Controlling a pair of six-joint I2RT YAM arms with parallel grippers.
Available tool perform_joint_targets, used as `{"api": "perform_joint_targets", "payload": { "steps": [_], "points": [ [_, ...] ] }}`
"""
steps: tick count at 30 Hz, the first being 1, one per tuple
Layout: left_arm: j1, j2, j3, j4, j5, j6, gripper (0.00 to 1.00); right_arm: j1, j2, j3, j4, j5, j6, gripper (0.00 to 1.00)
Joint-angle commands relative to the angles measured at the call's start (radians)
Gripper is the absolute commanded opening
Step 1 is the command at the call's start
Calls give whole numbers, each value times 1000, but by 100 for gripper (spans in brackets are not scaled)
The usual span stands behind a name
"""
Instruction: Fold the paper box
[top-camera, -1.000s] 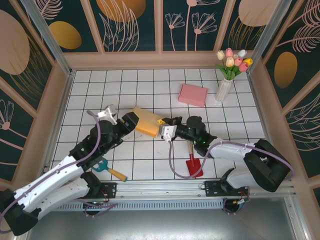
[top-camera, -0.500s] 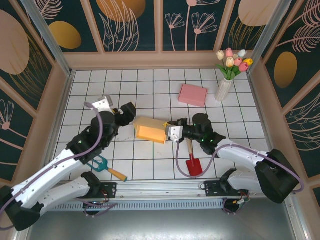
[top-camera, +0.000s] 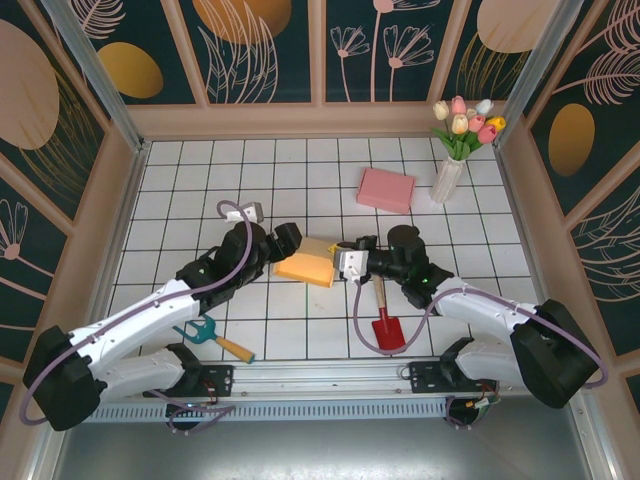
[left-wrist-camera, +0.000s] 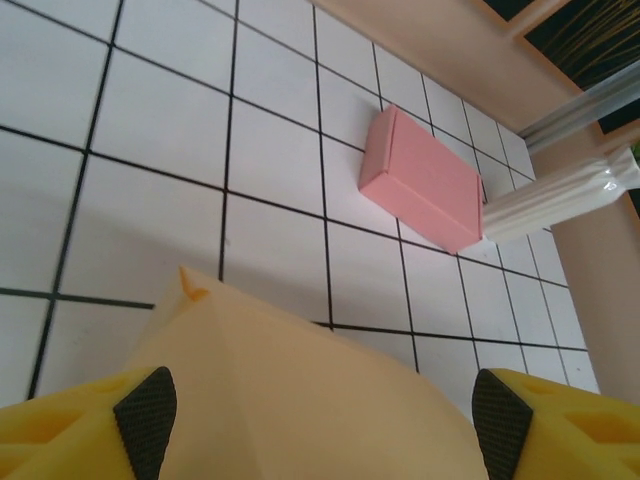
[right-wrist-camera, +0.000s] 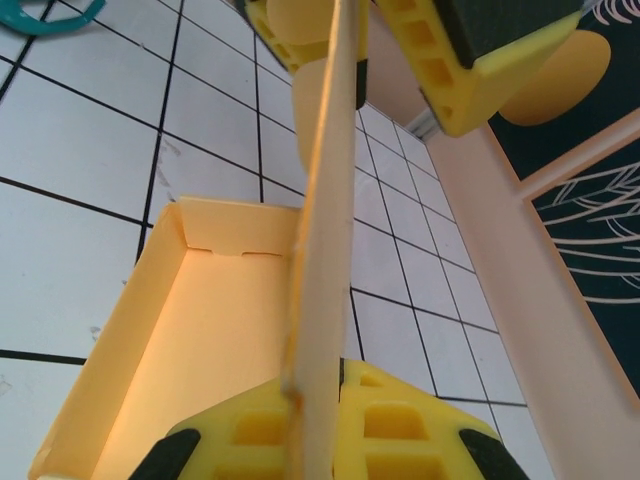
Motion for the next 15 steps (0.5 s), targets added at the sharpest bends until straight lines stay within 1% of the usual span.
{"api": "perform_joint_targets", "payload": {
  "steps": [1, 7, 9, 15],
  "points": [
    [1, 22, -11, 85, 97, -61, 79, -4, -13, 7, 69, 2, 28, 6],
    [1, 19, -78, 190, 171, -143, 76, 4, 9, 7, 44, 38, 5, 5],
    [1, 18, -85, 203, 172, -150, 74, 10, 22, 10, 20, 39, -23, 6],
    [1, 20, -119, 208, 130, -143, 67, 18, 61, 27, -45, 71, -76, 6]
  ]
}}
